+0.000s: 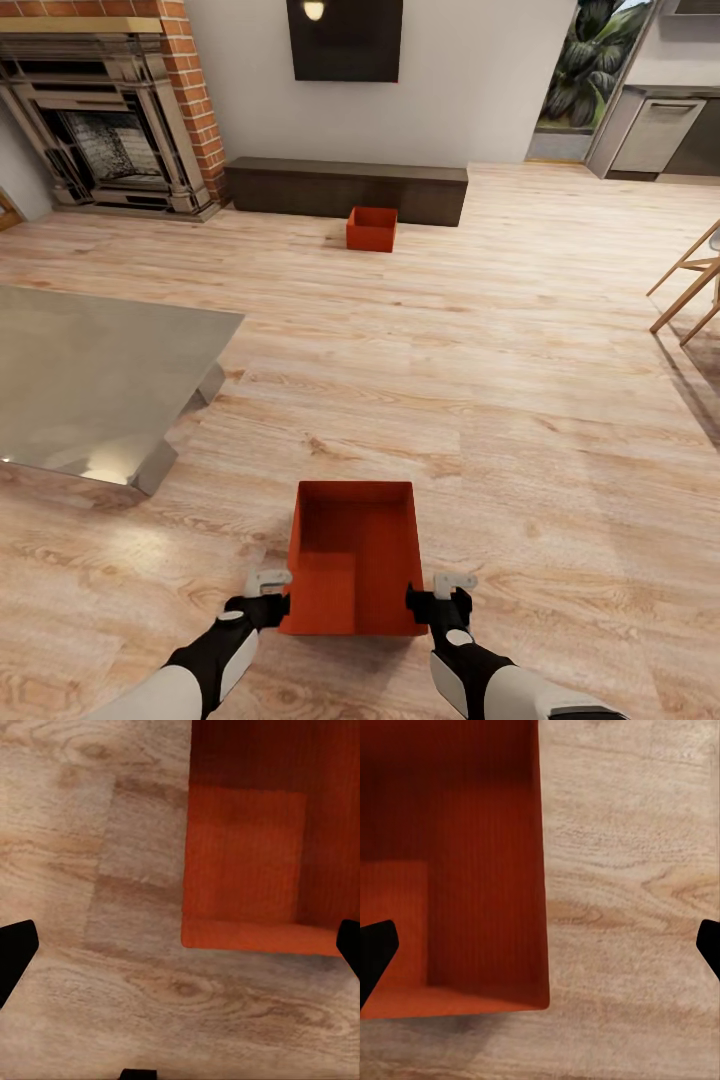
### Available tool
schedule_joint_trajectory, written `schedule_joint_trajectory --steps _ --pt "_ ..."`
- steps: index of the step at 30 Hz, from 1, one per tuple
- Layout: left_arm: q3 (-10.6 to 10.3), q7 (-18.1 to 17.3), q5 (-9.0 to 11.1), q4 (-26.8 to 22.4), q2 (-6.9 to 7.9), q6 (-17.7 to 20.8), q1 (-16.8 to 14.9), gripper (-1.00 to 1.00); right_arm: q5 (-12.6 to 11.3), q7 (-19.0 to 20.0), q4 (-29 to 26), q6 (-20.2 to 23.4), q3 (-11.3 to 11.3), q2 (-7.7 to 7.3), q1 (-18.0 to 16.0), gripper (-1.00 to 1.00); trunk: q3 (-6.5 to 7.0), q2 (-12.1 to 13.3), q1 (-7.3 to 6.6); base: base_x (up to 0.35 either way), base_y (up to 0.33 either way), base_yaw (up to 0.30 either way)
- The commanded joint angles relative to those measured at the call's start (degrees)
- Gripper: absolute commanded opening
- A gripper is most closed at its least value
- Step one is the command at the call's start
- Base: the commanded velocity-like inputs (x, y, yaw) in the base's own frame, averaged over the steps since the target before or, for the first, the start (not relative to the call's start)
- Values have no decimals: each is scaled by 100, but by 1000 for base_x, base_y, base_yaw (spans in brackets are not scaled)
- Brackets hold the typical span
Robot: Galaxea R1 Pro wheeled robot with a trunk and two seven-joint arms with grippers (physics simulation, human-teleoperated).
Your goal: Move the two storage containers from the living room to the garage. In the garage, place one container on the floor and stack the other container on top of it (either order is fine).
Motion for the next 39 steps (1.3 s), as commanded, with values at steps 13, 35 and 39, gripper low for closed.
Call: schedule_joint_trajectory --steps 13,35,39 --pt "-3 26 -275 43 -1 2 0 100 321 112 31 -9 -6 2 -3 100 -3 -2 0 0 0 0" --pt "27 22 -246 309 16 -761 0 100 326 297 138 -42 -30 -22 -3 100 -3 -2 0 159 0 0" --pt "53 30 -232 316 9 -750 0 100 327 297 138 -47 -33 -23 -3 100 -3 -2 0 29 0 0"
